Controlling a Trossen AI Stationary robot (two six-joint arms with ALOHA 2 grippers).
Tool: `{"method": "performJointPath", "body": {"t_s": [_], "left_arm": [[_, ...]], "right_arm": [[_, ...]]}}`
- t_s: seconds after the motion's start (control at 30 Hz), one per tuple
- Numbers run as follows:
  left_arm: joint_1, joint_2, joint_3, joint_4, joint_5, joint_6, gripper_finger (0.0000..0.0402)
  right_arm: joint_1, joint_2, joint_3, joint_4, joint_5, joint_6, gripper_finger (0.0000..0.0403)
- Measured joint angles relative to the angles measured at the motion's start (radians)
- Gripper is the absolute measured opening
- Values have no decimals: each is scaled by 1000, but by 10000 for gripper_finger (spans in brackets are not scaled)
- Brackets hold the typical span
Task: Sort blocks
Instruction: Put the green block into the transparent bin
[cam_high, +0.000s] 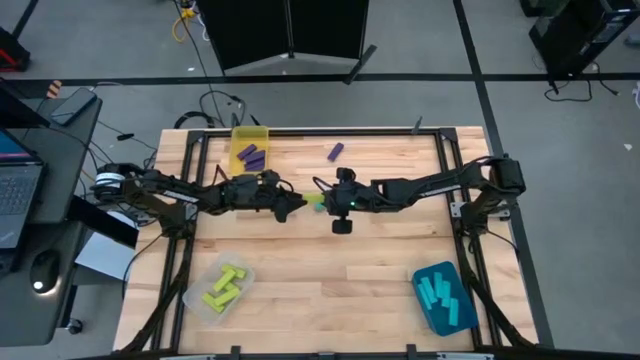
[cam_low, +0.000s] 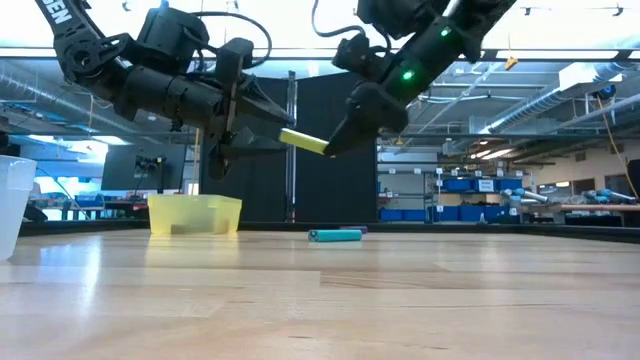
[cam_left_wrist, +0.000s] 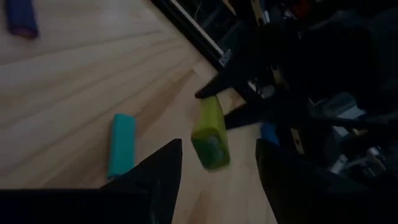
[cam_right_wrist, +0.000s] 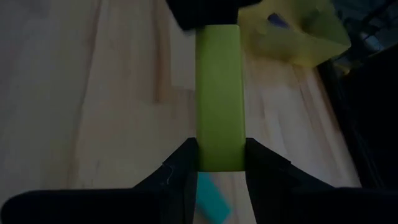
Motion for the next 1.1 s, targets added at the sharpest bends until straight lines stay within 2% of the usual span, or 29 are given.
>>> {"method": "performJointPath", "body": {"t_s": [0.17,0.47,0.57,0.87,0.97,1.03,1.1], "left_arm": [[29,17,0,-23,-5,-10,214],[44,39,1,-5,-6,-8,207],[44,39,1,0,-5,-5,182],[43,39,1,35,12,42,68],[44,39,1,48,21,117,64],[44,37,0,69,36,197,64],[45,19,-1,80,45,258,59]], "right_arm": [[-7,30,0,80,0,-34,112],[-8,30,-2,98,21,-44,112],[-8,30,-2,101,25,-48,112],[-8,30,-2,98,33,-60,112],[-8,30,-2,97,38,-40,114],[-1,26,-2,95,62,-34,146],[9,22,-1,80,110,-33,196]]}}
